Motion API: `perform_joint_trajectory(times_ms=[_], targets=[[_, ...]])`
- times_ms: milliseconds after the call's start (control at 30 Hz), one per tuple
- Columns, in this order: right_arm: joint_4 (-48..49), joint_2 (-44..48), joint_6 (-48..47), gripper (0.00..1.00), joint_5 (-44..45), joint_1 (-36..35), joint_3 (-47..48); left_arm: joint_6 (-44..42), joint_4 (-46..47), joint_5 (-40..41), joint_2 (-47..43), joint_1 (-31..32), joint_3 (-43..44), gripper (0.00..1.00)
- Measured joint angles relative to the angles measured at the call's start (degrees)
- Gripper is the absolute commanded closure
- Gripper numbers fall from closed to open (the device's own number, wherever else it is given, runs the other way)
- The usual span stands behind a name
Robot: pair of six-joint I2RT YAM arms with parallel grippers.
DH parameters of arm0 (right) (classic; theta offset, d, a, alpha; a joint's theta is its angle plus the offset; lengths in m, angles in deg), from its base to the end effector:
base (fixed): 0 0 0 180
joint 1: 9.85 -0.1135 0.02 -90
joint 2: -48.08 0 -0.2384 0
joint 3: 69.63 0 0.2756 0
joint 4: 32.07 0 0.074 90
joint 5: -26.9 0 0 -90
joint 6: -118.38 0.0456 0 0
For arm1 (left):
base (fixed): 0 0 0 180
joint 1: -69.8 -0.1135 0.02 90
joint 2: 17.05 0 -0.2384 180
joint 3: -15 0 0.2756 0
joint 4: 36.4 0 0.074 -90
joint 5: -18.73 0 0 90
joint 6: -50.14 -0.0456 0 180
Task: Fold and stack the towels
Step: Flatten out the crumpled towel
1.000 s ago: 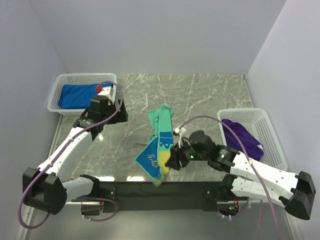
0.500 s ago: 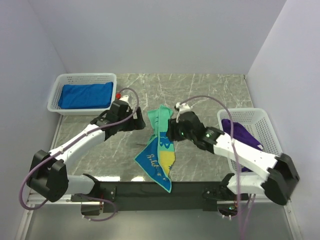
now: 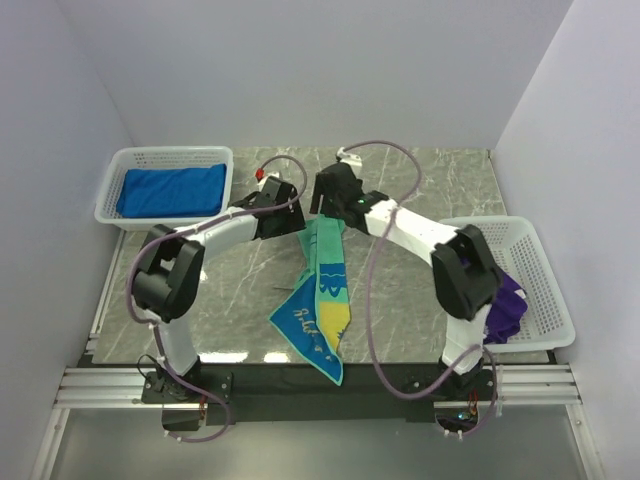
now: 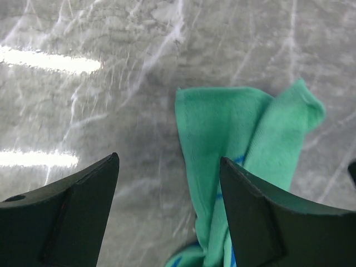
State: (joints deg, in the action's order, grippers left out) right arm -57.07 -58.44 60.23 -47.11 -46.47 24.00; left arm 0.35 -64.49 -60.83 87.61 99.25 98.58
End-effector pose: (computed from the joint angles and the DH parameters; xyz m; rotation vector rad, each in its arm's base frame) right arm 0.3682 0.2580 0.2082 0.0599 2.2242 0.3528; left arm 0.3656 -0.1969 0.1551 -0.3109 2.4180 -0.3352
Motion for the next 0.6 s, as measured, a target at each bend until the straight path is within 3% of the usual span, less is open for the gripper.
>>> perform_joint_trajectory(times_ms=[333, 600], targets=[[-10.0, -17.6, 4.1, 0.32, 7.3, -0.2, 21.3, 0.1, 0.0, 2.5, 9.0, 0.0, 5.2, 0.25], [-14.4, -21.2, 5.8, 0.37, 9.5, -0.2, 24.0, 1.0, 0.2, 4.7, 10.6, 0.0, 6.5, 0.36]])
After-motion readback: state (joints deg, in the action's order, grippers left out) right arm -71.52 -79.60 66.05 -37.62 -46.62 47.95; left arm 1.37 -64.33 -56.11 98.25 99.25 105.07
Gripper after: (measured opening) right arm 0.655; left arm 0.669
